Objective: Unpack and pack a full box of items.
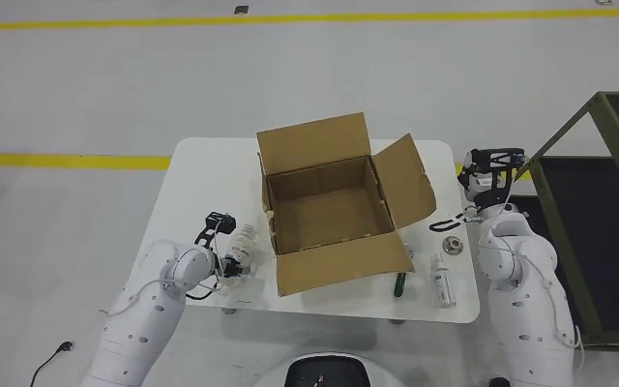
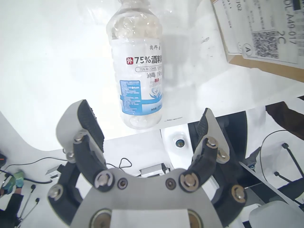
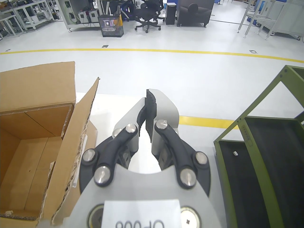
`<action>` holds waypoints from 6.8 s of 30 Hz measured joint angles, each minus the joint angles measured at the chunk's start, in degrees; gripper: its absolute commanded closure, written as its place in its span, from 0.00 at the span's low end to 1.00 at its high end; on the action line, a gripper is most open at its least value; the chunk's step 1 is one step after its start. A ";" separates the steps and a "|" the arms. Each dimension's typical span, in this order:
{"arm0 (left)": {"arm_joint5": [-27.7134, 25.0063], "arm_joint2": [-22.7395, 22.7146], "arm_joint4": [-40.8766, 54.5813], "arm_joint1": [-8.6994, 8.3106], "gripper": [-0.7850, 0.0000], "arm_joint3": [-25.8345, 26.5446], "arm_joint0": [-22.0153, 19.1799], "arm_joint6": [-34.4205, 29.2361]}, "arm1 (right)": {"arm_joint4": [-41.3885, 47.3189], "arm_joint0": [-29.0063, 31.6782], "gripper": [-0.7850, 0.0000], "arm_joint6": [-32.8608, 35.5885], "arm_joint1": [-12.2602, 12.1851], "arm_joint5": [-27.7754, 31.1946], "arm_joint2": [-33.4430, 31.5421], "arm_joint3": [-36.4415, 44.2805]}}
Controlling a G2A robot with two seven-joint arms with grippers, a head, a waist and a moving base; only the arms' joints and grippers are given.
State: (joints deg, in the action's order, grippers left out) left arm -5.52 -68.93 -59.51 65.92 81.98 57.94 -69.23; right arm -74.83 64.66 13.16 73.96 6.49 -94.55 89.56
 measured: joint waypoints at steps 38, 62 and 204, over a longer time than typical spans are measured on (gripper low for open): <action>3.80 -0.22 4.05 0.96 1.00 -8.29 -6.36 1.00 | 17.03 -3.67 0.00 9.91 -0.46 4.79 1.39 -5.81; 9.13 -11.56 13.27 -1.29 1.00 12.90 -5.18 -1.14 | 44.05 -8.00 1.00 20.58 0.05 10.09 7.56 -19.55; 28.45 -0.56 35.95 0.68 0.00 3.96 -18.75 0.79 | 63.47 -0.37 0.00 28.40 -6.08 -4.71 5.77 -2.31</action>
State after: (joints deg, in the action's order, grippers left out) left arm 22.93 -69.49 -23.56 66.60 85.94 39.20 -68.44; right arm -11.36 64.29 41.56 67.88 1.78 -88.77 87.25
